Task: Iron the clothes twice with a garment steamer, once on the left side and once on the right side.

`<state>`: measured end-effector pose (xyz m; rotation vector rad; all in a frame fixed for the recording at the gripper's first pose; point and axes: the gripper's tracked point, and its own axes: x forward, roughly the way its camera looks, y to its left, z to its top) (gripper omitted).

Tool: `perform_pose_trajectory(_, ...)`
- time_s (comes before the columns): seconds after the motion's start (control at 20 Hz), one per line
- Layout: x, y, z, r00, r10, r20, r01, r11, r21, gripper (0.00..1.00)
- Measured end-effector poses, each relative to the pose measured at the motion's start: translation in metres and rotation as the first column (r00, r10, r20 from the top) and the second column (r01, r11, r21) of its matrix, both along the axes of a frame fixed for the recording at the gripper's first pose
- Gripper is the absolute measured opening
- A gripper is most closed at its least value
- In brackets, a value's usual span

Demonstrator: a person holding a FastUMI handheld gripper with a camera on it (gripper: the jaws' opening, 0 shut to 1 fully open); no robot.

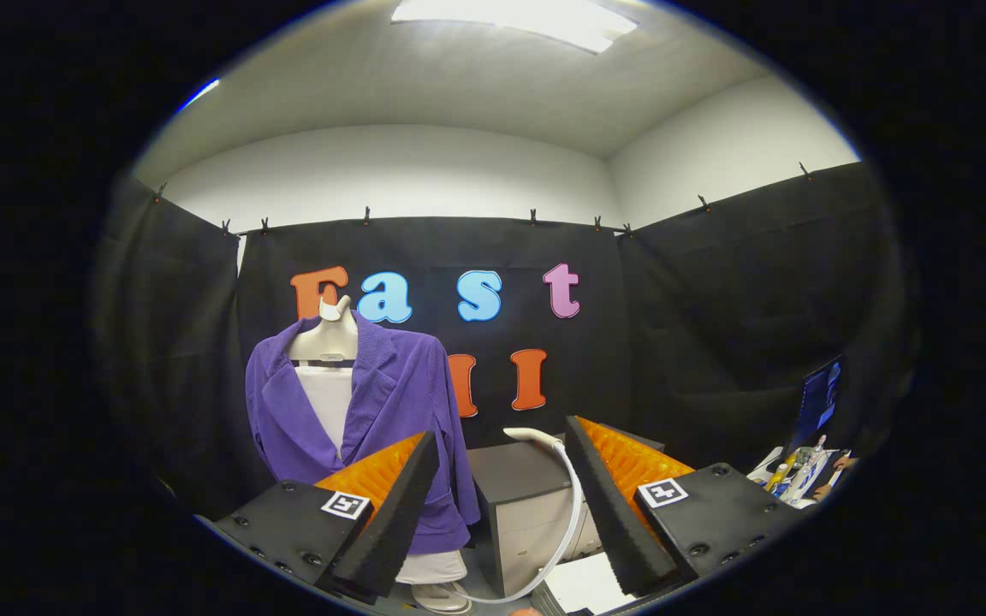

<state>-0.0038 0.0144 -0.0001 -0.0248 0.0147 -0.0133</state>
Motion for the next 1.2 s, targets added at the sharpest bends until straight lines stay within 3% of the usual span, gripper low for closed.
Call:
perform_pose_trajectory(0.5, 0.034, -0.025, -0.013, 0.999, -0.029, -0.031, 0.029, 1.000, -0.006, 0.98)
perform_pose_trajectory(0.8, 0.097, -0.066, -0.023, 0.998, -0.049, -0.047, 0.048, 0.998, -0.034, 0.98)
perform_pose_trajectory(1.2, 0.189, -0.111, -0.034, 0.996, -0.007, -0.084, 0.004, 0.999, -0.033, 0.98)
